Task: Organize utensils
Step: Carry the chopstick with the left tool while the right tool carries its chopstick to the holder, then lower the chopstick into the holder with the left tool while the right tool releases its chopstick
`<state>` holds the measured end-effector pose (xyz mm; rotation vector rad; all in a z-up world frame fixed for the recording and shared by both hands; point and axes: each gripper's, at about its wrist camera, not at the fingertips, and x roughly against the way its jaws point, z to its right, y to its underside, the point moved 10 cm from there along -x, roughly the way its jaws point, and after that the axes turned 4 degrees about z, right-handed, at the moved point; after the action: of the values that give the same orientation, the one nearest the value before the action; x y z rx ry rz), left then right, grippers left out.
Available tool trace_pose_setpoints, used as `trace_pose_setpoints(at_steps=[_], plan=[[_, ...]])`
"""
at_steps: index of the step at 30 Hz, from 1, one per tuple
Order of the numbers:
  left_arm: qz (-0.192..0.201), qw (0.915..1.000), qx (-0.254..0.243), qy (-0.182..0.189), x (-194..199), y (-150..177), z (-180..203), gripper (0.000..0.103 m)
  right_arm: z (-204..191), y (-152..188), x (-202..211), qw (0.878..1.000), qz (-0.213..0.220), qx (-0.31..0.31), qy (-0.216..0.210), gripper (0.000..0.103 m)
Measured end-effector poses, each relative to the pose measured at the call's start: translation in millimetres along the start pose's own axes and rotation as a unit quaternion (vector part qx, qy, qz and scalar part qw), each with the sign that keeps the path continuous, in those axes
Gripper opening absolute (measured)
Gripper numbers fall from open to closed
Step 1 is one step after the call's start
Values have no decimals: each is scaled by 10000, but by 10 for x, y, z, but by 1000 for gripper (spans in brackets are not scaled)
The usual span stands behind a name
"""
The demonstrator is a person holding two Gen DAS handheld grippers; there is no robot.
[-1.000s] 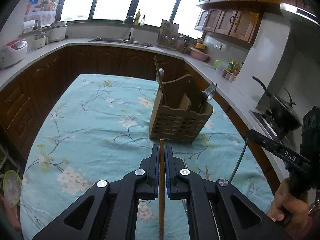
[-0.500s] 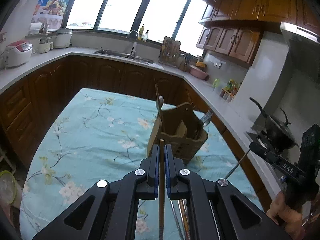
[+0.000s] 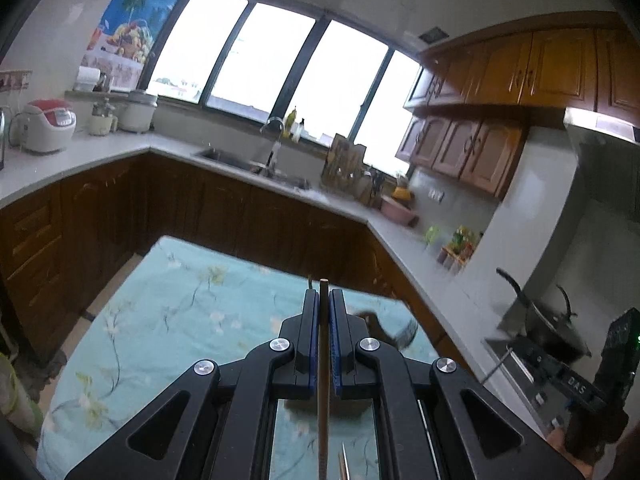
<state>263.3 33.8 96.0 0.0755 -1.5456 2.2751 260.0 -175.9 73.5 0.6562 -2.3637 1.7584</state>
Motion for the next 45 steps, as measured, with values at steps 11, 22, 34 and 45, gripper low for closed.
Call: trace_pose_setpoints(at_steps=[11,22,34,45], plan=[[744,9971,-44,120,-487,-219,30,3,109,-621,-137,9981,600,33,109,3],[1028,9947,36,-82,-1182,72,-45,3,243,-870,-416,9942,1016,156,328,3],[572,9977,85,-359,-1830,692,-184,3,564,-403,-861,9967,710,-68,386,3],[217,9989,-80,-410,-1895,696,-246,4,660,8,-1132,9989,226,-223,356,4]])
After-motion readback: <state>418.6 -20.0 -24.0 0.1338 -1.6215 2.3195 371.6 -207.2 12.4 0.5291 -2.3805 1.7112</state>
